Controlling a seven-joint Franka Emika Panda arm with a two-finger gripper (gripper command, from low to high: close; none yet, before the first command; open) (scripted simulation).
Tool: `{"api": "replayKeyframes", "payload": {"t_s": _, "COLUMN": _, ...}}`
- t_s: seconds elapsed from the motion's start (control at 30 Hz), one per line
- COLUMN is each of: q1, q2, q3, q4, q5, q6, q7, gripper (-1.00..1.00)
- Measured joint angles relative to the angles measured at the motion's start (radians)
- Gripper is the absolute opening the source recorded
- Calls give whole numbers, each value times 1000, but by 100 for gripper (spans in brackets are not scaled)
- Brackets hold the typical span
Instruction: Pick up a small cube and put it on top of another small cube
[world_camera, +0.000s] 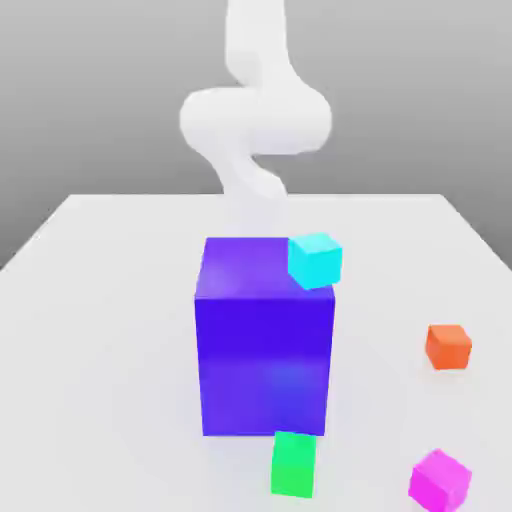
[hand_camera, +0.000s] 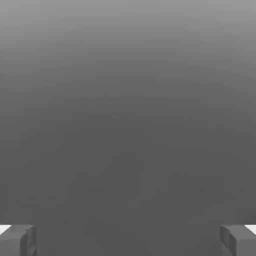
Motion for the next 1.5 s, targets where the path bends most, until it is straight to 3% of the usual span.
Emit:
{"api": "replayKeyframes", "payload": {"t_s": 0.27, "q1": 118, "q2": 99, "q3": 22, "q4": -286, "q5": 15, "q6": -154, "q7": -137, "gripper": 0}}
{"api": "replayKeyframes", "payload": {"t_s": 0.43, "q1": 145, "q2": 220, "q3": 32, "q4": -436, "q5": 22, "q6": -8, "q7": -169, "gripper": 0}}
{"api": "replayKeyframes", "payload": {"t_s": 0.47, "q1": 146, "q2": 234, "q3": 33, "q4": -450, "q5": 22, "q6": 17, "q7": -170, "gripper": -100}}
{"api": "replayKeyframes", "payload": {"t_s": 0.67, "q1": 144, "q2": 240, "q3": 35, "q4": -457, "q5": 31, "q6": 29, "q7": -176, "gripper": -100}}
{"api": "replayKeyframes", "payload": {"t_s": 0.9, "q1": 164, "q2": 173, "q3": 38, "q4": -335, "q5": 43, "q6": -162, "q7": -222, "gripper": -100}}
{"api": "replayKeyframes", "payload": {"t_s": 1.27, "q1": 383, "q2": 557, "q3": 107, "q4": -105, "q5": 134, "q6": -18, "q7": -678, "gripper": -100}}
{"api": "replayKeyframes", "payload": {"t_s": 1.5, "q1": 523, "q2": 812, "q3": 182, "q4": 40, "q5": 106, "q6": 90, "q7": -909, "gripper": -100}}
